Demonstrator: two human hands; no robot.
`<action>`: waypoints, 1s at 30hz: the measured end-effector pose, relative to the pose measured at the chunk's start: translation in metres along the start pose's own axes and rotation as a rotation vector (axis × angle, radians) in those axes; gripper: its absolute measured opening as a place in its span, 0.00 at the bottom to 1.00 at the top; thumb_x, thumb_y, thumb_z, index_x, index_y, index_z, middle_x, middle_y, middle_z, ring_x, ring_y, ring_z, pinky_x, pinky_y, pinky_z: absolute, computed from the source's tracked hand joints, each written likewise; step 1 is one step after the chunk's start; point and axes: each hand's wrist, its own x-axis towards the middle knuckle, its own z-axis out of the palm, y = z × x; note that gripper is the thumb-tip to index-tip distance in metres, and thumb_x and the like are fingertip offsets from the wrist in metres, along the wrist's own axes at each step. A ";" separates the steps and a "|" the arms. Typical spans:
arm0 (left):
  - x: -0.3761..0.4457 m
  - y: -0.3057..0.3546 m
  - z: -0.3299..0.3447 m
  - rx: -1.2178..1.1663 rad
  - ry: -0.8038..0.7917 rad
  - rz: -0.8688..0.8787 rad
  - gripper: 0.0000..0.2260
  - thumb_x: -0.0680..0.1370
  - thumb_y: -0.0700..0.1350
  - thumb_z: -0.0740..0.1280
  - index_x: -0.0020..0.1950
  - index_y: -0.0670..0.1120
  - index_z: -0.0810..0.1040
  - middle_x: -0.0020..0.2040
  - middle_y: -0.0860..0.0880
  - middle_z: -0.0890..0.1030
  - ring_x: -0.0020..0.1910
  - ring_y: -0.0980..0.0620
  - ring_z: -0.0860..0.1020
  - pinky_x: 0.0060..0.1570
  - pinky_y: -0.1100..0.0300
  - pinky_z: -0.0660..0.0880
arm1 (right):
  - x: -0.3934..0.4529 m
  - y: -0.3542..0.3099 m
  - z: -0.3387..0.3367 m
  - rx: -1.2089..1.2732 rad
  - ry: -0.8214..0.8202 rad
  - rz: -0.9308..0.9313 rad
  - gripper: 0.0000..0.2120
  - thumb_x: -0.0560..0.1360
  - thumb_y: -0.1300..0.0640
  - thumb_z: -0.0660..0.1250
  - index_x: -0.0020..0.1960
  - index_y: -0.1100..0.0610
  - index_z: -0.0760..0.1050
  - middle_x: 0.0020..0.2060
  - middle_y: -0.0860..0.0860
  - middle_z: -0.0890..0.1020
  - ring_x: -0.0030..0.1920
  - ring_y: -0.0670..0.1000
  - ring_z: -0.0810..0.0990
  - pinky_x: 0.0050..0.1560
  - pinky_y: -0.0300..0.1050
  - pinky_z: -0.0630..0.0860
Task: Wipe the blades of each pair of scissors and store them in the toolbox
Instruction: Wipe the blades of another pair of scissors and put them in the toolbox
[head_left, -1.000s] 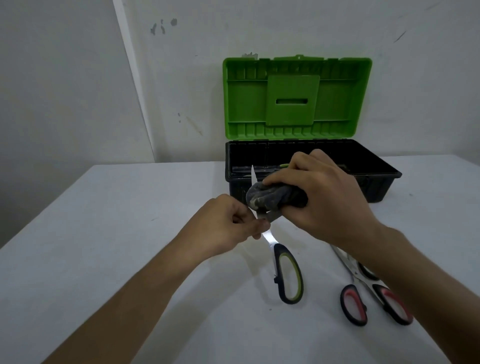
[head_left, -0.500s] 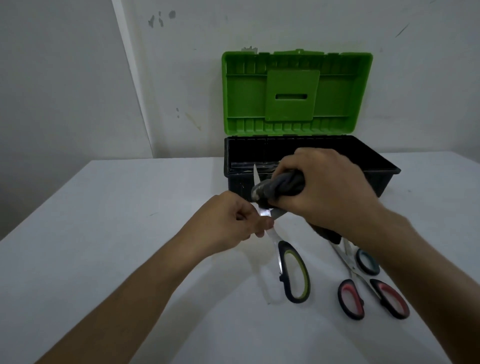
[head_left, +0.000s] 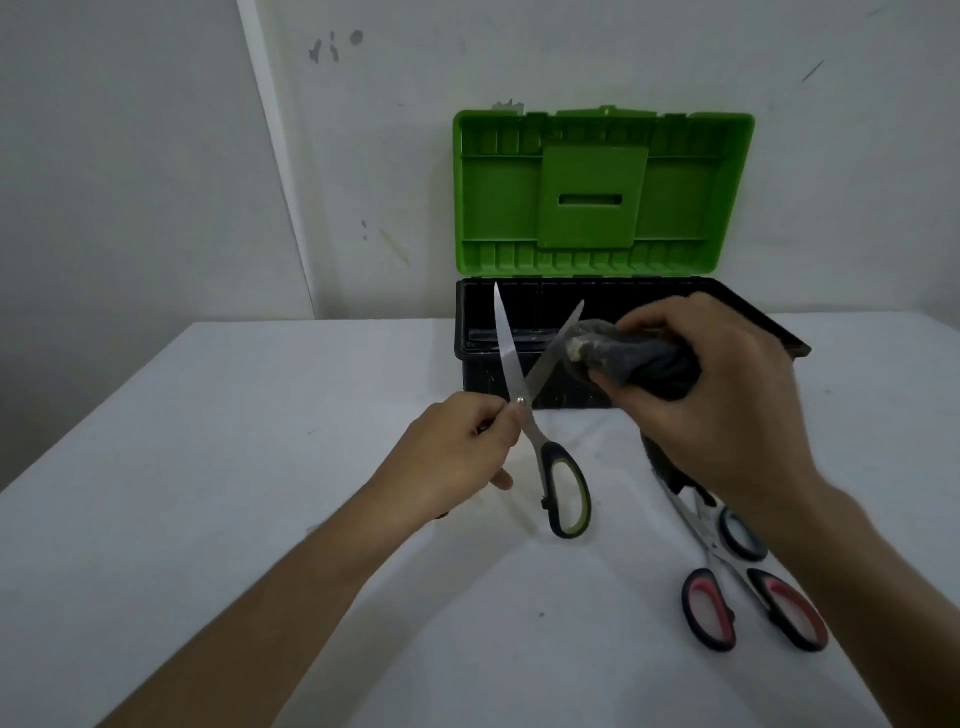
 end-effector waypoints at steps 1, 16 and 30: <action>0.000 0.000 0.000 -0.040 0.000 -0.007 0.18 0.81 0.56 0.60 0.39 0.46 0.77 0.29 0.54 0.73 0.30 0.56 0.82 0.35 0.58 0.74 | -0.006 0.001 0.003 0.045 -0.002 0.024 0.15 0.70 0.48 0.77 0.53 0.51 0.80 0.44 0.46 0.80 0.43 0.47 0.78 0.41 0.49 0.77; 0.002 -0.002 -0.002 -0.323 -0.054 -0.002 0.13 0.78 0.48 0.70 0.35 0.44 0.79 0.24 0.52 0.70 0.20 0.55 0.70 0.24 0.65 0.67 | -0.017 -0.001 0.016 0.098 -0.056 -0.082 0.16 0.71 0.49 0.76 0.56 0.54 0.81 0.46 0.46 0.79 0.46 0.49 0.78 0.44 0.49 0.76; -0.003 0.000 -0.002 -0.196 -0.066 0.022 0.13 0.77 0.49 0.71 0.35 0.44 0.79 0.25 0.52 0.69 0.23 0.50 0.67 0.24 0.63 0.64 | 0.036 0.004 0.014 -0.129 0.004 -0.025 0.14 0.71 0.45 0.74 0.53 0.50 0.81 0.43 0.45 0.76 0.45 0.49 0.76 0.40 0.45 0.75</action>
